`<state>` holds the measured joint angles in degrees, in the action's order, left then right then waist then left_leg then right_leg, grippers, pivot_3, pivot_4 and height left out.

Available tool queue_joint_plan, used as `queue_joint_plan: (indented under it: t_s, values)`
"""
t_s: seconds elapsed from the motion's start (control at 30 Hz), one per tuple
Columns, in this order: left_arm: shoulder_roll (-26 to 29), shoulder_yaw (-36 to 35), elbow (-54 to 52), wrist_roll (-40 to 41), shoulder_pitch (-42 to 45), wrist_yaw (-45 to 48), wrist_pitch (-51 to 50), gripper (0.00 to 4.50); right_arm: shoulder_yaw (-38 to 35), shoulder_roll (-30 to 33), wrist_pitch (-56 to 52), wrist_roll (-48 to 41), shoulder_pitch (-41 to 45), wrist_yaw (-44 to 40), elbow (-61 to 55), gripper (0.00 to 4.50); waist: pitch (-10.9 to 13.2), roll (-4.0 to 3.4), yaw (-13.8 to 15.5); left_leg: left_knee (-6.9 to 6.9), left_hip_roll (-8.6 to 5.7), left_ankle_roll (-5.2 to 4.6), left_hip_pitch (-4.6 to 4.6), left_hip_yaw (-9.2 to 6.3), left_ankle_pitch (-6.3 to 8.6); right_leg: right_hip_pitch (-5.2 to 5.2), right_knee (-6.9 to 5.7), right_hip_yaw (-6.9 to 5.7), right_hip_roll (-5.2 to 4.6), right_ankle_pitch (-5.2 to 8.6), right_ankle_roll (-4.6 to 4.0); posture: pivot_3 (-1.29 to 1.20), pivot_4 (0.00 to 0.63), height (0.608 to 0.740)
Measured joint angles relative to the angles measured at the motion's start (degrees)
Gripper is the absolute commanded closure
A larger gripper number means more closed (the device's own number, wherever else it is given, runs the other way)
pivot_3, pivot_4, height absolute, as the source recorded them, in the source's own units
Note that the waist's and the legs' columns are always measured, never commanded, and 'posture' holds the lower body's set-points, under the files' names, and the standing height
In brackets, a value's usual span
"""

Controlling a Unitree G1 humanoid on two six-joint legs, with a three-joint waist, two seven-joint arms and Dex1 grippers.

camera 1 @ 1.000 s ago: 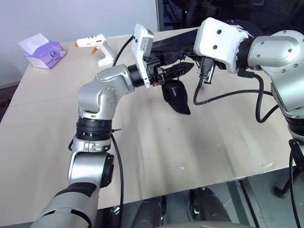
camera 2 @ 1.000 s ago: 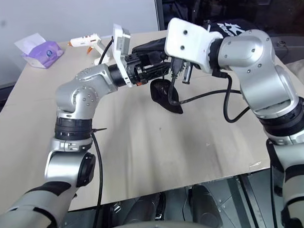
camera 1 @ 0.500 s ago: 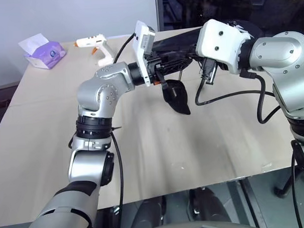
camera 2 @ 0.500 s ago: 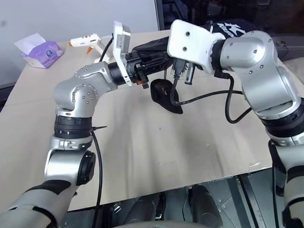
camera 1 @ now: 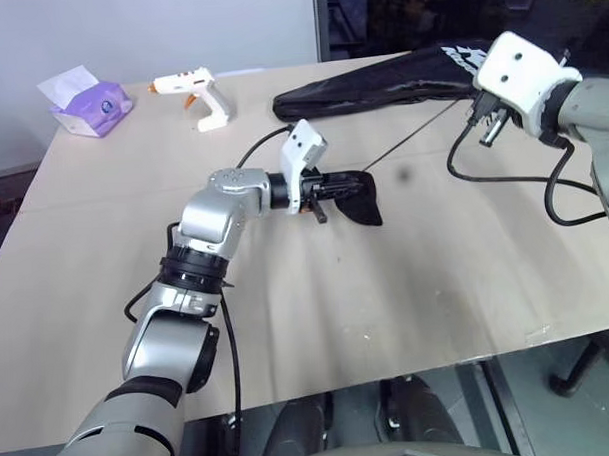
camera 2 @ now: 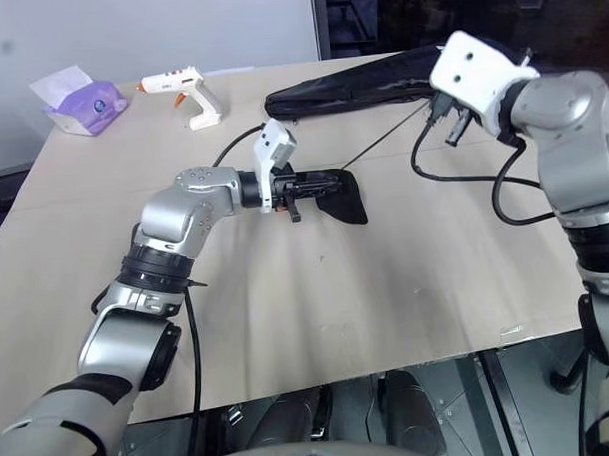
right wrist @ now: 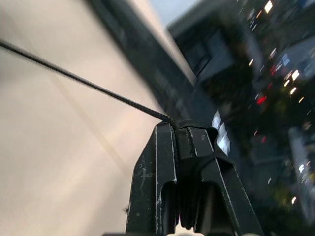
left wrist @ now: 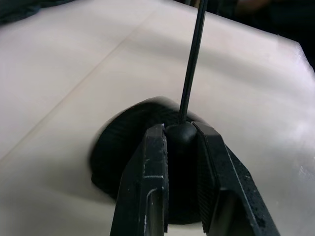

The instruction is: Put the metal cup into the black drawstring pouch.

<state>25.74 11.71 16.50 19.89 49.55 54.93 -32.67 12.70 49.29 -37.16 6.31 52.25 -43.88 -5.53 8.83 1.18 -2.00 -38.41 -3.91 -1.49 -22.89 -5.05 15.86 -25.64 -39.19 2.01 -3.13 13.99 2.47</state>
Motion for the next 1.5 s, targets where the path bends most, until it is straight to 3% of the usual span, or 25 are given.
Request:
queue_joint_plan:
  t_s: [0.13, 0.33, 0.47, 0.6, 0.7, 0.77, 0.93, 1.1, 1.23, 1.5]
  values:
    - [2.39, 0.25, 3.08, -2.46, 1.73, 0.55, 3.30, 4.30, 0.00, 0.15, 1.13, -0.38, -2.27, 0.01, -0.94, 4.50, 0.02, -0.02, -0.36, 0.02, 0.02, 0.00, -0.01, 0.02, 0.00, -0.01, 0.02, 0.02, 0.02, 0.00, 0.00, 0.00, 0.150, 0.740]
    - [13.19, 0.23, 5.98, -4.82, 13.32, 7.83, 4.26, 4.30, -2.16, 0.00, -0.77, -2.53, -3.46, 0.71, -6.91, 4.50, 0.05, -0.02, -0.06, 0.05, 0.03, -0.05, -0.05, -0.03, 0.03, 0.05, 0.23, -0.25, 0.02, 0.00, 0.01, 0.00, 0.150, 0.740]
    - [12.74, 4.45, 5.80, -8.68, 11.39, 10.44, 7.85, 4.30, -4.81, -1.05, -3.97, -4.68, -10.70, 1.45, -10.68, 4.50, -0.01, -0.06, 1.18, -0.02, 0.00, -0.13, -0.08, -0.09, 0.07, 0.13, 0.29, -0.39, -0.03, 0.00, 0.02, 0.00, 0.150, 0.740]
    - [4.64, 6.51, 8.45, -11.34, 4.50, 6.74, 9.87, 2.45, -7.94, -6.06, -7.72, -6.45, -22.29, 5.14, -10.68, 4.50, 0.02, -0.04, 1.67, -0.29, 0.01, -0.13, -0.38, -0.21, 0.07, -0.04, 0.17, -0.33, -0.01, -0.01, 0.01, 0.00, 0.150, 0.740]
    - [1.14, 5.62, 8.69, -11.24, 2.47, 3.79, 11.05, 1.07, -10.95, -9.94, -8.32, -7.95, -27.52, 7.57, -11.73, 3.63, 0.01, -0.07, 0.96, -0.48, 0.02, -0.13, -0.39, -0.19, 0.07, -0.05, 0.01, -0.29, 0.00, -0.01, 0.02, 0.00, 0.150, 0.740]
    - [0.62, 2.41, 6.73, -9.37, -0.41, 2.72, 10.62, 0.08, -12.57, -10.33, -7.62, -8.52, -31.23, 8.62, -13.79, 2.66, 0.01, -0.08, 0.49, -0.40, 0.03, -0.13, -0.19, -0.05, 0.07, -0.01, -0.13, -0.17, 0.02, -0.01, 0.02, 0.00, 0.150, 0.740]
    - [1.76, -13.28, -6.69, 1.85, -9.65, -2.36, 2.10, 0.00, -22.91, -13.47, -7.59, -14.99, -43.33, 8.55, -25.71, 0.43, 0.00, -0.08, -0.08, -0.30, 0.08, -0.13, -0.02, -0.04, 0.07, 0.06, -0.24, -0.01, 0.04, -0.01, 0.02, 0.00, 0.150, 0.740]
    - [3.68, -25.83, -19.13, 6.33, -27.71, -10.23, -2.14, 0.00, -29.67, -20.18, -3.47, -21.87, -59.17, 8.16, -38.51, 0.43, -0.06, -0.13, -0.03, -0.23, 0.08, -0.13, 0.26, 0.03, 0.08, 0.25, -0.23, 0.12, 0.04, -0.01, 0.02, 0.00, 0.150, 0.740]
    - [4.06, -30.44, -25.22, 6.17, -41.21, -13.51, -1.36, 0.00, -32.15, -23.17, 2.27, -22.27, -67.35, 9.46, -40.53, 0.43, -0.04, -0.13, 0.81, -0.09, 0.11, -0.38, 1.01, -0.04, 0.24, 1.16, 0.28, 0.01, 0.03, -0.02, 0.04, 0.00, 0.150, 0.740]
    - [1.33, -36.74, -36.45, 7.64, -50.93, -20.64, 0.50, 0.00, -35.12, -25.83, 7.95, -22.10, -69.88, 14.67, -40.00, 0.43, -0.05, -0.14, 2.62, 0.01, 0.14, -0.44, 1.66, -0.28, 0.29, 2.06, 0.69, -0.33, 0.01, 0.01, 0.04, 0.00, 0.150, 0.740]
